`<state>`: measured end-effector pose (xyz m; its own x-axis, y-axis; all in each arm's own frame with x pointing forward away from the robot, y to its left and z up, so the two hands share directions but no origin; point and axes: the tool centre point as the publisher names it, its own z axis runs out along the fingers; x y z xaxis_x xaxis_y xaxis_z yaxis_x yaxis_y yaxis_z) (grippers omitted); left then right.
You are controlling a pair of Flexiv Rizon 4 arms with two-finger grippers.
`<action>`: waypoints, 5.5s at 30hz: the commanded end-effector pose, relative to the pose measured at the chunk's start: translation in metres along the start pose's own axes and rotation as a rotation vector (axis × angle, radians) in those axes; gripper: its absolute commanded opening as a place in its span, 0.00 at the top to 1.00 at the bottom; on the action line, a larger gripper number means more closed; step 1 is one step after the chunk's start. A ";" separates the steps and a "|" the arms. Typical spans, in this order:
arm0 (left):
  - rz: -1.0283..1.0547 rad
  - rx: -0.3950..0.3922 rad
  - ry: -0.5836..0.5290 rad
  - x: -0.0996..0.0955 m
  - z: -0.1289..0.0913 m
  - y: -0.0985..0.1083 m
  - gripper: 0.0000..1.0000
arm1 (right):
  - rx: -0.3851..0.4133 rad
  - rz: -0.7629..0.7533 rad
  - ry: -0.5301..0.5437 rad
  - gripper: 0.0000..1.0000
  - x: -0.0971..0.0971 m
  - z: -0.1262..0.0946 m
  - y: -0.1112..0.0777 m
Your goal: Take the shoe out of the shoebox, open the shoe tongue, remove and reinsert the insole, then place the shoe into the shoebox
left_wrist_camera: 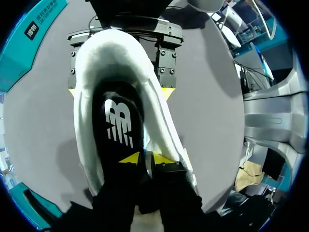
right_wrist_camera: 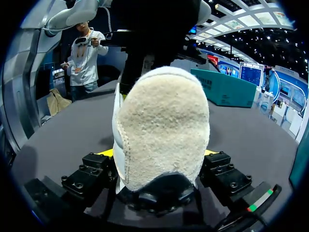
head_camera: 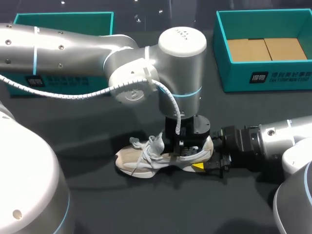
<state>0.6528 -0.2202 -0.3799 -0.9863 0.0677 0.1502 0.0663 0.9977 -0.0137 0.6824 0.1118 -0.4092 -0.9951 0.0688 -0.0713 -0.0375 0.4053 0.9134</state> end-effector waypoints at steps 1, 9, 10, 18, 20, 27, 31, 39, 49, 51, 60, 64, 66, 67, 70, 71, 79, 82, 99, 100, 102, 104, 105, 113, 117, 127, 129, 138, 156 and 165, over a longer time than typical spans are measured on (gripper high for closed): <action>-0.002 -0.004 -0.013 0.003 0.005 -0.005 0.69 | 0.005 0.000 -0.001 1.00 0.001 -0.001 0.001; -0.018 -0.016 -0.077 -0.002 0.017 -0.012 0.60 | 0.005 0.000 -0.001 1.00 0.001 -0.001 0.001; -0.018 -0.017 -0.082 -0.003 0.019 -0.012 0.61 | 0.005 0.000 -0.001 1.00 0.001 -0.001 0.001; -0.041 -0.035 -0.184 -0.011 0.033 -0.015 0.54 | 0.005 0.000 -0.001 1.00 0.001 -0.001 0.001; -0.056 -0.039 -0.217 -0.014 0.037 -0.016 0.55 | 0.005 0.000 -0.001 1.00 0.001 -0.001 0.001; -0.097 -0.045 -0.307 -0.027 0.044 -0.015 0.71 | 0.005 0.000 -0.001 1.00 0.001 -0.001 0.001; -0.115 -0.045 -0.326 -0.033 0.043 -0.013 1.00 | 0.005 0.000 -0.001 1.00 0.001 -0.001 0.001; -0.139 -0.018 -0.312 -0.042 0.035 -0.005 1.00 | 0.005 0.000 -0.001 1.00 0.001 -0.001 0.001; -0.163 0.112 -0.233 -0.038 0.017 0.017 1.00 | 0.005 0.000 -0.001 1.00 0.001 -0.001 0.001; -0.163 0.135 -0.218 -0.036 0.014 0.021 1.00 | 0.005 0.000 -0.001 1.00 0.001 -0.001 0.001; -0.158 0.186 -0.191 -0.029 0.004 0.031 1.00 | 0.005 0.000 -0.001 1.00 0.001 -0.001 0.001; -0.161 0.213 -0.175 -0.028 0.001 0.034 1.00 | 0.005 0.000 -0.001 1.00 0.001 -0.001 0.001; -0.157 0.225 -0.161 -0.026 -0.001 0.036 1.00 | 0.005 0.000 -0.001 1.00 0.001 -0.001 0.001; -0.157 0.228 -0.153 -0.025 -0.001 0.038 1.00 | 0.005 0.000 -0.001 1.00 0.001 -0.001 0.001; -0.159 0.239 -0.143 -0.023 -0.001 0.040 1.00 | 0.005 0.000 -0.001 1.00 0.001 -0.001 0.001; -0.159 0.244 -0.141 -0.023 -0.001 0.040 1.00 | 0.005 0.000 -0.001 1.00 0.001 -0.001 0.001; -0.133 0.315 -0.125 -0.014 -0.014 0.034 1.00 | 0.005 0.000 -0.001 1.00 0.001 -0.001 0.001; -0.125 0.337 -0.127 -0.012 -0.019 0.029 1.00 | 0.005 0.000 -0.001 1.00 0.001 -0.001 0.001; -0.129 0.462 -0.158 -0.014 -0.050 0.002 1.00 | 0.005 0.000 -0.001 1.00 0.001 -0.001 0.001; -0.130 0.466 -0.158 -0.015 -0.052 0.000 1.00 | 0.005 0.000 -0.001 1.00 0.001 -0.001 0.001; -0.130 0.473 -0.165 -0.016 -0.054 -0.004 1.00 | 0.005 0.000 -0.001 1.00 0.001 -0.001 0.001; -0.132 0.478 -0.169 -0.017 -0.055 -0.008 1.00 | 0.005 0.000 -0.001 1.00 0.001 -0.001 0.001; -0.134 0.484 -0.173 -0.017 -0.056 -0.009 1.00 | 0.005 0.000 -0.001 1.00 0.001 -0.001 0.001; -0.117 0.508 -0.176 -0.012 -0.062 -0.015 0.95 | 0.005 0.000 -0.001 1.00 0.001 -0.001 0.001; -0.112 0.513 -0.181 -0.009 -0.062 -0.016 0.67 | 0.005 0.000 -0.001 1.00 0.001 -0.001 0.001; -0.114 0.570 -0.238 0.000 -0.066 -0.022 0.54 | 0.005 0.000 -0.001 1.00 0.001 -0.001 0.001; -0.109 0.577 -0.261 0.001 -0.065 -0.026 0.53 | 0.005 0.000 -0.001 1.00 0.001 -0.001 0.001; -0.109 0.577 -0.343 0.002 -0.055 -0.045 0.51 | 0.005 0.000 -0.001 1.00 0.001 -0.001 0.001; -0.176 0.571 -0.464 -0.006 -0.042 -0.063 0.52 | 0.005 0.000 -0.001 1.00 0.001 -0.001 0.001; -0.229 0.554 -0.481 -0.022 -0.036 -0.060 0.62 | 0.005 0.000 -0.001 1.00 0.001 -0.001 0.001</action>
<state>0.6737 -0.2775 -0.3442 -0.9331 -0.2722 -0.2351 -0.1041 0.8300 -0.5479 0.6831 0.1120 -0.4090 -0.9951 0.0691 -0.0710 -0.0370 0.4051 0.9135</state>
